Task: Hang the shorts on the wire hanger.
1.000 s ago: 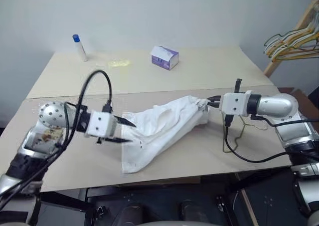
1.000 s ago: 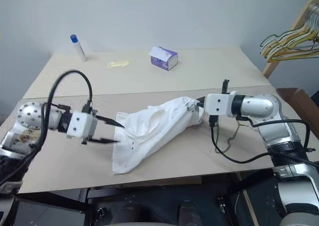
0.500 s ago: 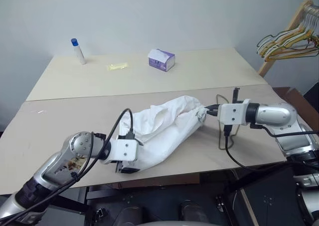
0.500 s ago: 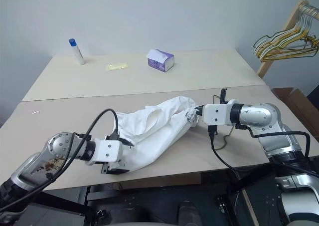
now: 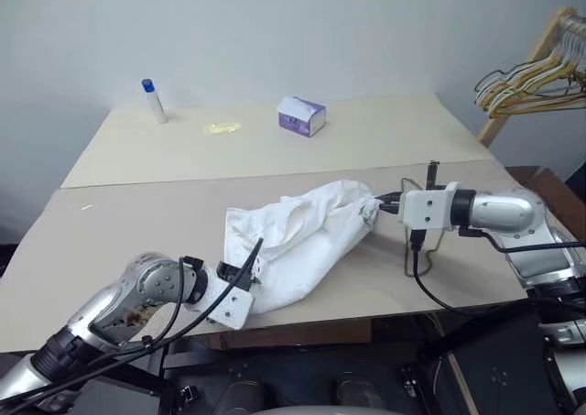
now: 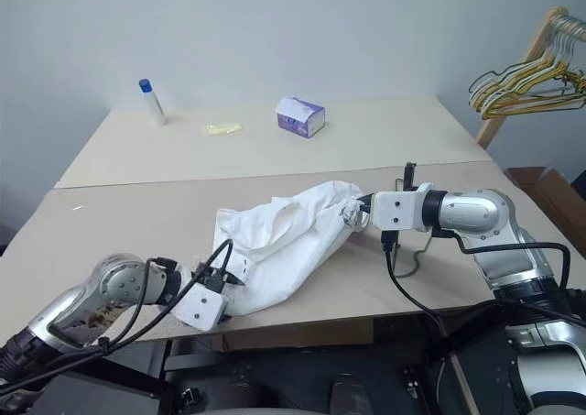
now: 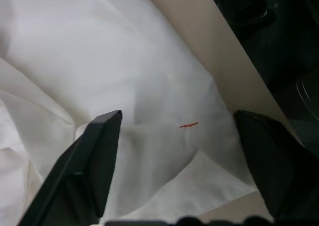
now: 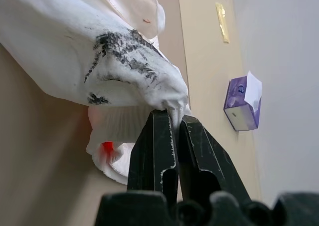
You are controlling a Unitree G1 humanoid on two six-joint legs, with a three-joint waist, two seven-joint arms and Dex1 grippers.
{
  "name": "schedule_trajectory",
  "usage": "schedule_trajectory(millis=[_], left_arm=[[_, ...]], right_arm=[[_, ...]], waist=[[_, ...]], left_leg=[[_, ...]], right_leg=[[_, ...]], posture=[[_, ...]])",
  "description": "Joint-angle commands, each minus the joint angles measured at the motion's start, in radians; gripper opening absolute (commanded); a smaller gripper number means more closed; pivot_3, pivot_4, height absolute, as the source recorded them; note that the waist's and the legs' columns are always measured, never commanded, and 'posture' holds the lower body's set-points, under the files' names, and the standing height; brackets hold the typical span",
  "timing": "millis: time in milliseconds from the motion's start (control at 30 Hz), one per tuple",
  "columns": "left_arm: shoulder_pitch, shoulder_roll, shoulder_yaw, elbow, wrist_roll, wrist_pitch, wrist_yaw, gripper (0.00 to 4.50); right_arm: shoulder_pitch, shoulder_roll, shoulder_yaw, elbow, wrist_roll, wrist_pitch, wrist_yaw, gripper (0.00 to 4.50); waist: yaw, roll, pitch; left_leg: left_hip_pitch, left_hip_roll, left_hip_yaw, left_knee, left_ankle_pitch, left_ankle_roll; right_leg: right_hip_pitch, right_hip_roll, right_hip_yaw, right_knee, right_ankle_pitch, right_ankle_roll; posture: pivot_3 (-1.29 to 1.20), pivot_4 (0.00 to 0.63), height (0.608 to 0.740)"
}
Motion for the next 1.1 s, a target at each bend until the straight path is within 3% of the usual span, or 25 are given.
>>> schedule_trajectory(millis=[33,267,567,633,867,1100], left_arm=[[-0.010,-0.014,-0.030,0.114,0.112,0.001,0.040,2.28],[-0.046,-0.034,-0.024,0.159,0.114,0.007,0.022,0.02],[-0.112,-0.058,-0.013,0.224,0.099,0.005,-0.014,0.02],[-0.142,-0.042,0.023,0.249,0.042,-0.013,-0.041,0.02],[-0.130,0.129,0.177,0.284,-0.226,-0.180,-0.212,0.02],[0.018,0.251,0.338,0.144,-0.427,-0.124,-0.289,0.02]], right_arm=[[-0.022,-0.013,-0.043,-0.028,0.010,0.006,-0.007,0.00],[-0.024,-0.013,-0.042,-0.026,0.007,0.004,-0.008,0.00],[-0.044,-0.007,-0.037,-0.004,0.002,-0.005,-0.011,0.00],[-0.044,-0.009,-0.039,-0.007,0.007,-0.003,-0.007,0.00],[0.069,-0.082,-0.056,-0.136,0.131,0.028,0.124,0.00],[0.202,-0.171,-0.096,-0.270,0.248,0.068,0.237,0.00]], waist=[[-0.001,0.003,-0.002],[-0.003,0.005,-0.004],[-0.002,0.004,-0.004],[-0.003,0.004,-0.004],[-0.013,0.001,-0.001],[-0.008,0.000,-0.001]], left_leg=[[0.001,0.000,0.000,0.000,0.000,0.000],[0.001,0.000,0.000,0.000,0.000,0.000],[-0.002,0.000,0.000,0.000,0.000,0.000],[-0.003,0.000,0.000,0.000,0.000,0.000],[-0.010,0.002,-0.001,0.000,-0.001,0.001],[-0.021,0.002,0.000,0.001,-0.002,0.002]], right_leg=[[0.001,0.000,0.000,0.000,-0.002,0.003],[0.000,0.000,0.001,0.001,0.000,0.000],[-0.002,0.000,0.000,0.001,0.001,0.000],[-0.002,0.001,0.000,0.001,0.001,0.000],[-0.010,0.001,-0.001,0.001,0.002,0.002],[-0.021,0.000,-0.001,0.000,0.003,0.005]], posture=[[0.04,0.010,0.740],[0.04,0.003,0.740],[0.04,0.000,0.740],[0.04,0.000,0.740],[0.05,0.000,0.740],[0.04,0.001,0.740]])
